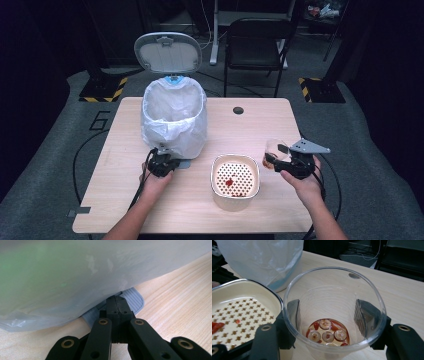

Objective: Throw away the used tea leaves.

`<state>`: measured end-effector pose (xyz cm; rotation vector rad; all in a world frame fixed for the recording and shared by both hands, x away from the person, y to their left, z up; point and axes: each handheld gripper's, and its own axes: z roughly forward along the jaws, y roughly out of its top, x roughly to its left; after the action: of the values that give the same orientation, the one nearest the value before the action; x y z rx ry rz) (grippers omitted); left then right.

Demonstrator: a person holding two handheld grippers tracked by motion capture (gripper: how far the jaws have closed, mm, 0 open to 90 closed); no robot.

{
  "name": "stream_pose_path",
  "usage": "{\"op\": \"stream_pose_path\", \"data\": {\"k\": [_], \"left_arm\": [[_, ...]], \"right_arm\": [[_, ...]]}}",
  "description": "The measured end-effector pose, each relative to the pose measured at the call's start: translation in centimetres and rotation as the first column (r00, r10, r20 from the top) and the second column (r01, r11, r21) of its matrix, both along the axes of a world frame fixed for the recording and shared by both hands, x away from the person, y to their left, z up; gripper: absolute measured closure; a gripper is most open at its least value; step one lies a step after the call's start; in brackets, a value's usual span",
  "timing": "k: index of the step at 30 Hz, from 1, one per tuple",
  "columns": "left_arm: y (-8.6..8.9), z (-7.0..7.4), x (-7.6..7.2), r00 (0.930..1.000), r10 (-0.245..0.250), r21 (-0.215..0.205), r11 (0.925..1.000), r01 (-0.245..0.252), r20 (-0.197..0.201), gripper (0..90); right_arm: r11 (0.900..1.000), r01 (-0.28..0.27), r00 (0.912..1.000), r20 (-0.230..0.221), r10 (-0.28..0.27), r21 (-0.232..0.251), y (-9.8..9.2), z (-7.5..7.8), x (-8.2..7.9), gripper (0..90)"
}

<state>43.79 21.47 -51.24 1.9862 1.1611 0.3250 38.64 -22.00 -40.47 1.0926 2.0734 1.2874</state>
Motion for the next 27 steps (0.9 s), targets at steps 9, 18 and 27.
{"op": "stream_pose_path", "data": {"k": [9, 18, 27], "left_arm": [[0.0, 0.0, 0.0, 1.0000, 0.010, 0.004, 0.9999, -0.010, 0.000, 90.0], [0.6, 0.3, 0.2, 0.9980, -0.058, 0.085, 0.9946, 0.060, -0.025, 90.0], [0.4, 0.3, 0.0, 0.9998, 0.002, 0.082, 0.9966, 0.000, -0.018, 90.0]], "right_arm": [[0.998, -0.051, 0.9981, 0.033, 0.053, -0.035, 1.3, 3.5, -0.8, 38.8], [0.993, -0.109, 0.9928, 0.044, 0.111, -0.046, 2.8, 6.0, -1.4, 39.3], [0.977, -0.170, 0.9812, 0.070, 0.180, -0.125, 4.8, 6.8, -2.6, 39.9]]}}
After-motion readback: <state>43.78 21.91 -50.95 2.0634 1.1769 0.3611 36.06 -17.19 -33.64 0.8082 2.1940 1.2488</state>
